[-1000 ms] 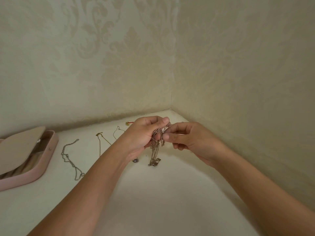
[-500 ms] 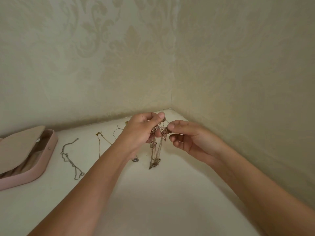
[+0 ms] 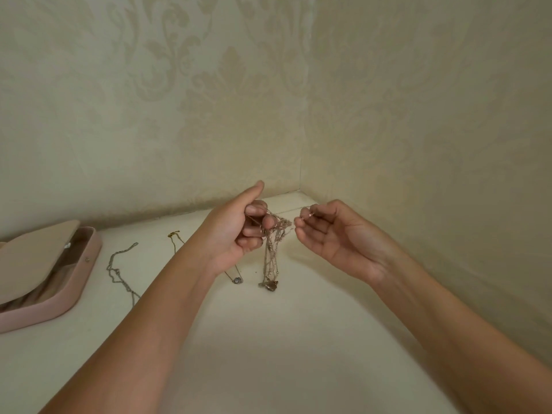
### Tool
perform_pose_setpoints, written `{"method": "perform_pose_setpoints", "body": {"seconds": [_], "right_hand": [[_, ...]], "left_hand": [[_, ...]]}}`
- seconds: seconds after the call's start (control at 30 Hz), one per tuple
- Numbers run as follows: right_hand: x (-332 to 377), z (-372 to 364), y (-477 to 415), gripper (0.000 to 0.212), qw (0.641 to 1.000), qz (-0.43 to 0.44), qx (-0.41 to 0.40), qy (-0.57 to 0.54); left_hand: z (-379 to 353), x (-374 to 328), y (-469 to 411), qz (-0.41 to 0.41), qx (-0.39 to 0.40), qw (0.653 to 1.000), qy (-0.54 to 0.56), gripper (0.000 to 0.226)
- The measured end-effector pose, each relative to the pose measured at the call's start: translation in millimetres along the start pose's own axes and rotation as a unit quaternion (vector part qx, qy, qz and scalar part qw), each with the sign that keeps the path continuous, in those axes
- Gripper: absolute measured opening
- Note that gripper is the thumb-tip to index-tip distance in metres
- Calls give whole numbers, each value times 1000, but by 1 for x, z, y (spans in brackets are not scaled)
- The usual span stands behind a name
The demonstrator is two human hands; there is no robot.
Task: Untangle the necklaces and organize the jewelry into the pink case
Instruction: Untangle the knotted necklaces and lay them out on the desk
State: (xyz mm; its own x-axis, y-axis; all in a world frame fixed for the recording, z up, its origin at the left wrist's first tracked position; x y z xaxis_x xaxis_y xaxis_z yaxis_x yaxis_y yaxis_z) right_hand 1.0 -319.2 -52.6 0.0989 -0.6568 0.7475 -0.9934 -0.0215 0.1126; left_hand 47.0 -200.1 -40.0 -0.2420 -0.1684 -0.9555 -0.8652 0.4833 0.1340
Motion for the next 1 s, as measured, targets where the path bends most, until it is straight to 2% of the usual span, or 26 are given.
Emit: {"method": "perform_pose_setpoints", "body": {"seconds": [0.03, 0.2, 0.27, 0.33, 0.47, 0.53, 0.63, 0.7, 0.77, 0.87, 0.93, 1.0], "right_hand": [[2, -2, 0, 3, 1000, 6, 1, -8], [6, -6, 2, 13, 998, 22, 12, -49], [6, -8, 2, 31, 995, -4, 33, -94], [8, -7, 5, 36, 996, -16, 28, -81], [17, -6, 14, 9, 999, -8, 20, -29], [27, -10, 21, 14, 998, 7, 54, -40], [50, -12, 29, 33, 993, 60, 95, -37], [62, -11, 32, 38, 989, 88, 114, -37], [67, -11, 33, 36, 988, 102, 115, -18], [70, -10, 36, 32, 987, 122, 87, 53], [69, -12, 37, 33, 984, 130, 81, 89], [65, -17, 36, 34, 980, 130, 95, 115]], "left_hand": [[0, 1, -1, 6, 5, 1000, 17, 56], [-2, 8, -1, 47, 21, 998, 41, 56], [-3, 14, -2, 67, 31, 996, 43, 55], [-6, 19, -2, 90, 48, 994, 36, 52], [-8, 27, 0, 123, 68, 990, -4, 37], [-5, 27, -1, 129, 74, 989, 4, 31], [-8, 17, -1, 115, 120, 981, 103, 7], [-15, 8, 0, 102, 182, 958, 197, 32], [-19, 3, 2, 92, 239, 936, 241, 61], [-18, -1, 3, 68, 258, 941, 209, 73], [-14, 1, 1, 49, 220, 965, 138, 59], [-15, 4, 4, 34, 184, 982, 21, 48]]}}
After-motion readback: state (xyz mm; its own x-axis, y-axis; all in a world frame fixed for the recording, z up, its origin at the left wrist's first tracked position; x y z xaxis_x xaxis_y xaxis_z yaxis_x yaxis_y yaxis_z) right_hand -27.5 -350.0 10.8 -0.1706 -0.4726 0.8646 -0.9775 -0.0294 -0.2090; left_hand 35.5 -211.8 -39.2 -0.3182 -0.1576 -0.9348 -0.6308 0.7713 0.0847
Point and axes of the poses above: each hand's wrist, its own y-axis away from the middle knuckle, its own z-axis out of the back of the hand, x = y × z, the point moved 9 cm from there along -y, towards the middle knuckle, and after that the axes turned 1 degree about -y, right-handed, at the moved point
